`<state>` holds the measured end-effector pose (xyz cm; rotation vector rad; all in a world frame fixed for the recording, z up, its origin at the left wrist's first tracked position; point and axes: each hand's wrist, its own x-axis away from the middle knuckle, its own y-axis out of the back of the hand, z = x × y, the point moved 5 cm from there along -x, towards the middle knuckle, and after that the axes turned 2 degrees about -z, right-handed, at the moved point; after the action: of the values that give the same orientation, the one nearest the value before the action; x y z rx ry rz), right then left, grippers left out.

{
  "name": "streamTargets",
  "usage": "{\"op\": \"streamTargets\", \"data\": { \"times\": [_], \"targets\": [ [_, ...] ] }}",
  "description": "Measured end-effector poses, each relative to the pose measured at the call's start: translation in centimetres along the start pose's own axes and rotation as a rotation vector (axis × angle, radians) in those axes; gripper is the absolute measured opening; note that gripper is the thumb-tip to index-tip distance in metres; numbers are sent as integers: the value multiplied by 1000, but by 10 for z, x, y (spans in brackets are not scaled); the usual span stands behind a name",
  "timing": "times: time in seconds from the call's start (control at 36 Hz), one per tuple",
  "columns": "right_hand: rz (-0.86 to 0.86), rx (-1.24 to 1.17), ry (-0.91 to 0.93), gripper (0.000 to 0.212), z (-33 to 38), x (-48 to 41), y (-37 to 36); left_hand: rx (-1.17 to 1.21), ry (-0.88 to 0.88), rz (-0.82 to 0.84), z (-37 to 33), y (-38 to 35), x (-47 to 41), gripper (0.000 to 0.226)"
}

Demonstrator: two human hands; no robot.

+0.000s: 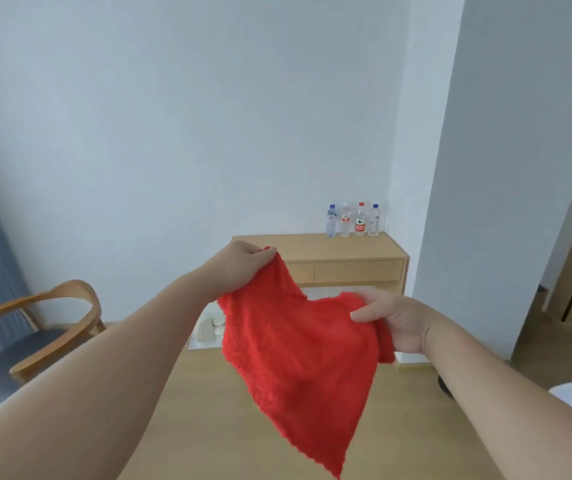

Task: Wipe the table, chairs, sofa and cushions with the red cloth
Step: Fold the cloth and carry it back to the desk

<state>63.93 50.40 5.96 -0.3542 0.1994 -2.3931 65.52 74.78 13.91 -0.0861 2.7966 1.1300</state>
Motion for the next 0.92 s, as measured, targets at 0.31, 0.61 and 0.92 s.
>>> {"op": "streamTargets", "data": {
  "times": [0.31,0.61,0.92],
  "targets": [
    [3,211,206,28,50,-119,-3,-211,22,-70,85,17,-103,20],
    [-324,589,503,57,155,-272,-1,79,-132,15,144,48,-230,21],
    [-405,630,637,53,212,-382,41,65,82,159,230,31,-333,47]
  ]
}}
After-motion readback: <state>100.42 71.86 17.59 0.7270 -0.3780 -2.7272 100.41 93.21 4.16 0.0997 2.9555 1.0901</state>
